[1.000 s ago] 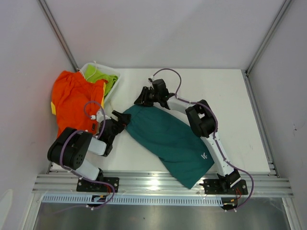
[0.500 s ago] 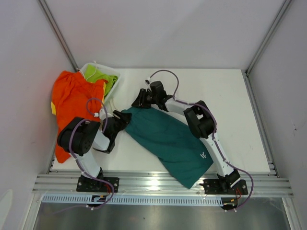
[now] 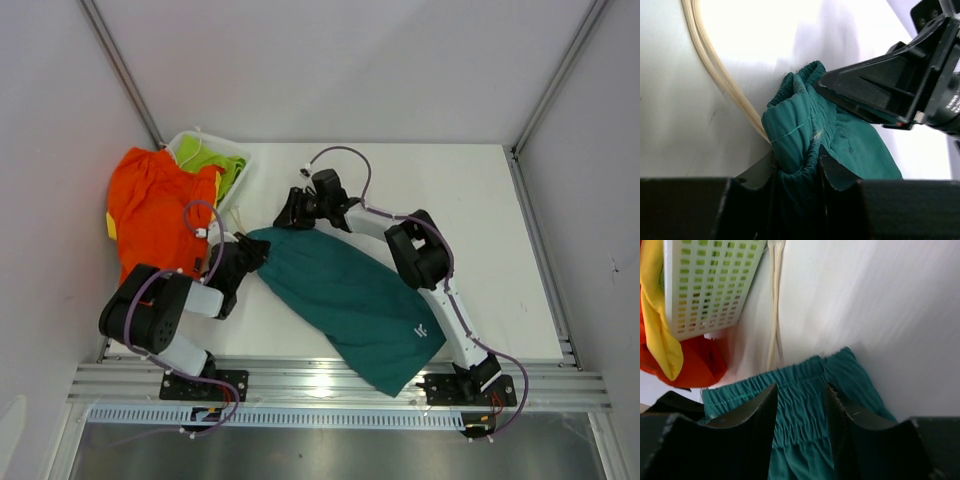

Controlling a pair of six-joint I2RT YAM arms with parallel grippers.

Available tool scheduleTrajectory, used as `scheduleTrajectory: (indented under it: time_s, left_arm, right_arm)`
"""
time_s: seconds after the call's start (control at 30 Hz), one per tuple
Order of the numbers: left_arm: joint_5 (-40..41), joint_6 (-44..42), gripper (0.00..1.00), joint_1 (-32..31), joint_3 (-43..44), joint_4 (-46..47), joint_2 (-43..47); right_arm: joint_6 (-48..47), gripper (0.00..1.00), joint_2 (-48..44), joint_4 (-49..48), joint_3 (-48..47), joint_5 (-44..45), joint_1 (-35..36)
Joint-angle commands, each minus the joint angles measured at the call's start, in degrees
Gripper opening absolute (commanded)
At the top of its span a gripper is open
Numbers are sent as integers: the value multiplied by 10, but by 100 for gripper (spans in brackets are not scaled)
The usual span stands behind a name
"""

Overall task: Fold and stack the shorts
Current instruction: Fold the shorts

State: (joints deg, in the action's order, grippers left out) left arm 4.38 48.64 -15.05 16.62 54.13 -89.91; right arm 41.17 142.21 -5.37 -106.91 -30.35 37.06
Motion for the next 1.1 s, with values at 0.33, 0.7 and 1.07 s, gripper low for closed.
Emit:
scheduleTrajectory:
  time_s: [0.33,0.7,1.07]
  left_arm:
    - [182,-89,0,-78,-1,-132,133]
    - [219,-97,0,-96,-13,-135,162]
    - [297,-84,0,-102,60,-282,186]
  right_arm:
    - [-71,61,-317,152,261,58,-22]
    - [-14,47,-540,129,568,58,32]
    - [-8,55,-687,214,631,150,129]
